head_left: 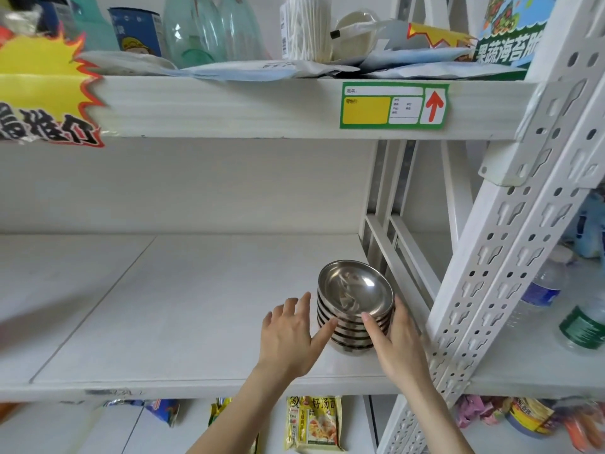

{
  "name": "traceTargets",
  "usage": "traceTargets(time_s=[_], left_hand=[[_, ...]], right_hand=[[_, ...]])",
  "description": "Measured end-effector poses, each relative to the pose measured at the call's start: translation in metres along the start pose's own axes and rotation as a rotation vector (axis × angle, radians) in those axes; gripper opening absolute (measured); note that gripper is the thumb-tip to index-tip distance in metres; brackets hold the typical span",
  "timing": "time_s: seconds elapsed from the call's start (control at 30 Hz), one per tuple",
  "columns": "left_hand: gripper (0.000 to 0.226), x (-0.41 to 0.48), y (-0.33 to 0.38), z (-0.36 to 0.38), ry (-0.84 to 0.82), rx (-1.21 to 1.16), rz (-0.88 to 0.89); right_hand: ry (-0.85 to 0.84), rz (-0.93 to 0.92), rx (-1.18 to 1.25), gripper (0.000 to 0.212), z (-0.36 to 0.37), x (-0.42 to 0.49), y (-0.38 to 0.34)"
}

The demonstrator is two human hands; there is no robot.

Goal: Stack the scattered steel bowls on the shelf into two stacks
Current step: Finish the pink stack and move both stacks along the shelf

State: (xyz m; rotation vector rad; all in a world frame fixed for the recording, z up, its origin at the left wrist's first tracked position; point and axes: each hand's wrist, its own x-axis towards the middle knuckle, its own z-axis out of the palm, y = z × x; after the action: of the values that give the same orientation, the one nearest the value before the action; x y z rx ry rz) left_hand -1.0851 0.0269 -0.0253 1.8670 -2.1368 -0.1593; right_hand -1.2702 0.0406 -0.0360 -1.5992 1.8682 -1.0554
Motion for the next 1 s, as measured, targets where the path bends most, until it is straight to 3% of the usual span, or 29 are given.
traceTargets(time_s=[0.2, 0.33, 0.6, 1.0], left_hand=[[0.068, -0.028, -0.028, -0.026, 0.231, 0.236, 0.096], [0.066, -0.052, -0.055, -0.047, 0.249, 0.292, 0.117], [0.066, -0.096, -0.140, -0.090, 0.301, 0.334, 0.139], [0.065, -0.122, -0.296, -0.138, 0.326, 0.404, 0.066]], right_hand=[[0.207, -0.210, -0.503, 0.082, 0.001, -0.027, -0.030], [0.244, -0.300, -0.655, 0.081, 0.014, -0.048, -0.058], [0.203, -0.375, -0.736, 0.078, 0.080, -0.096, -0.120], [0.129, -0.432, -0.672, 0.076, 0.213, -0.123, -0.215]])
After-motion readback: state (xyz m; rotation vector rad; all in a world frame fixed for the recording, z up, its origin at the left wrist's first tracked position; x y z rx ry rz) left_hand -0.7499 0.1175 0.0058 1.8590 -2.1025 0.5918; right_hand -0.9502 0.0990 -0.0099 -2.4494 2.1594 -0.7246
